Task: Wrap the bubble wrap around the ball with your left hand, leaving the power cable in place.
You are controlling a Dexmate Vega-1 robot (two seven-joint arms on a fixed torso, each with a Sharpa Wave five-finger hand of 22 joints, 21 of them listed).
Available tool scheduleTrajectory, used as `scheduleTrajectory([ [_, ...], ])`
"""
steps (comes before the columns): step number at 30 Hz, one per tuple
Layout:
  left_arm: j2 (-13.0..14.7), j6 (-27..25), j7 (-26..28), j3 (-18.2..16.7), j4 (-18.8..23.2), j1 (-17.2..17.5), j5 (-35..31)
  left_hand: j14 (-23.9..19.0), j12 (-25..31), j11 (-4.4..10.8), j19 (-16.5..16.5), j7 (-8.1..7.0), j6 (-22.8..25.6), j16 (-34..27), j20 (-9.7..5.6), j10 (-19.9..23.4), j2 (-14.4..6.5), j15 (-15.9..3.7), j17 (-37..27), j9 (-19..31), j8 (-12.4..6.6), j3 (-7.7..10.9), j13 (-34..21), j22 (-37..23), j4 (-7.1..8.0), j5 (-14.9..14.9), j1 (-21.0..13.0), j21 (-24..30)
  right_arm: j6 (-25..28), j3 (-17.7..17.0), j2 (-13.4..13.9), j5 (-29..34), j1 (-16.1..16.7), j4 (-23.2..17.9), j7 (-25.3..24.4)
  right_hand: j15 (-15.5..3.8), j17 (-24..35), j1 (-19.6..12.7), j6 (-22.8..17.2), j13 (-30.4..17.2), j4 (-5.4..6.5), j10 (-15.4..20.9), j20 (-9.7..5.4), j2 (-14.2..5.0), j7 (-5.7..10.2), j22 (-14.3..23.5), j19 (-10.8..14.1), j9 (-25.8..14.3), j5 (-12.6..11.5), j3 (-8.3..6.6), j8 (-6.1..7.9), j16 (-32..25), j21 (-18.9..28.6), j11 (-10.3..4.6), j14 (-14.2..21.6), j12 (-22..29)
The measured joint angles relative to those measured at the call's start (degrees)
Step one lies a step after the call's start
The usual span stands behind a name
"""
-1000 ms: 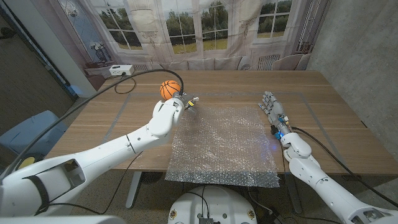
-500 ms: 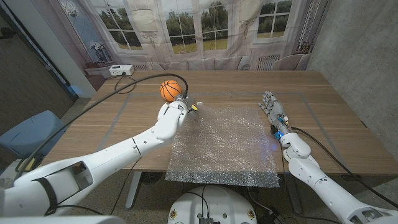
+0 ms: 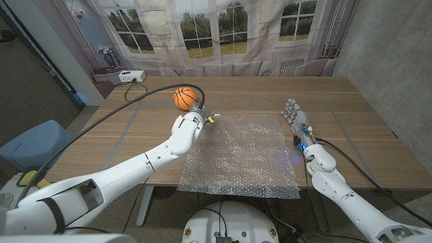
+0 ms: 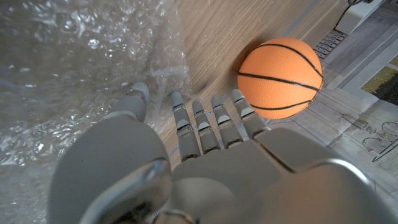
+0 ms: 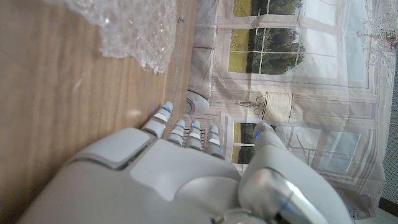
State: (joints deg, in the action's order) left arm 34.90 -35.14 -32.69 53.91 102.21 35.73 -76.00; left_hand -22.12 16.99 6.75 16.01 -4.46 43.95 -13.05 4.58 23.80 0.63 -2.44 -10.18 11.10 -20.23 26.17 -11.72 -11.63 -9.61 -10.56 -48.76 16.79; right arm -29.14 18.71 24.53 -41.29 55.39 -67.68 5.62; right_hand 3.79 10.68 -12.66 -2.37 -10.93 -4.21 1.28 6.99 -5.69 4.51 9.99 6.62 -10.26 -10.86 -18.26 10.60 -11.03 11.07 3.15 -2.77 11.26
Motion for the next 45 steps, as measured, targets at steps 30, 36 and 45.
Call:
scheduleTrajectory([
  [30,1.6,-0.1,38.1,-5.9,0.0,8.9,5.6,-10.5,1.6,1.22,6.5,4.55,13.0,-2.2,-1.82,11.8,-5.3,-0.62,-0.4,2.6,-4.62,-0.38,-0.4,-0.8,0.13,-0.4,-11.0,3.8,0.7,0.8,0.2,1.8,0.6,-2.3,-2.5,-0.01,0.0,0.0,0.3,0.0,-0.24,0.1,0.22,0.0,0.31,0.0,0.2,0.0,0.0,-0.24,0.0,0.0,0.0,-0.09,0.0,0.0],
  [36,1.7,-2.4,39.4,-6.1,0.6,8.8,3.3,-9.9,1.2,1.22,6.2,4.34,12.8,-2.0,-2.15,11.8,-5.3,-0.63,-0.4,3.0,-4.62,-0.62,-0.4,-0.8,0.36,-0.4,-11.0,3.8,0.8,0.9,0.3,1.9,0.2,-2.3,-2.3,-0.01,0.0,0.0,0.3,0.0,-0.24,0.1,0.22,0.0,0.3,0.0,0.2,0.0,0.0,-0.24,0.0,0.0,0.0,-0.09,0.0,0.0],
  [45,1.9,-5.4,38.3,-6.8,0.7,7.9,-0.9,-9.6,0.7,1.23,5.9,3.92,12.8,-1.7,-2.45,11.8,-5.3,-0.32,-0.3,3.0,-5.03,-0.85,-0.4,-0.8,0.59,-0.4,-11.0,3.8,0.8,1.0,0.4,2.2,-1.0,-1.8,-1.5,-0.01,0.0,0.0,0.3,0.0,-0.24,0.1,0.21,0.0,0.3,0.0,0.2,0.0,0.0,-0.24,0.0,0.0,0.0,-0.09,0.0,0.0],
])
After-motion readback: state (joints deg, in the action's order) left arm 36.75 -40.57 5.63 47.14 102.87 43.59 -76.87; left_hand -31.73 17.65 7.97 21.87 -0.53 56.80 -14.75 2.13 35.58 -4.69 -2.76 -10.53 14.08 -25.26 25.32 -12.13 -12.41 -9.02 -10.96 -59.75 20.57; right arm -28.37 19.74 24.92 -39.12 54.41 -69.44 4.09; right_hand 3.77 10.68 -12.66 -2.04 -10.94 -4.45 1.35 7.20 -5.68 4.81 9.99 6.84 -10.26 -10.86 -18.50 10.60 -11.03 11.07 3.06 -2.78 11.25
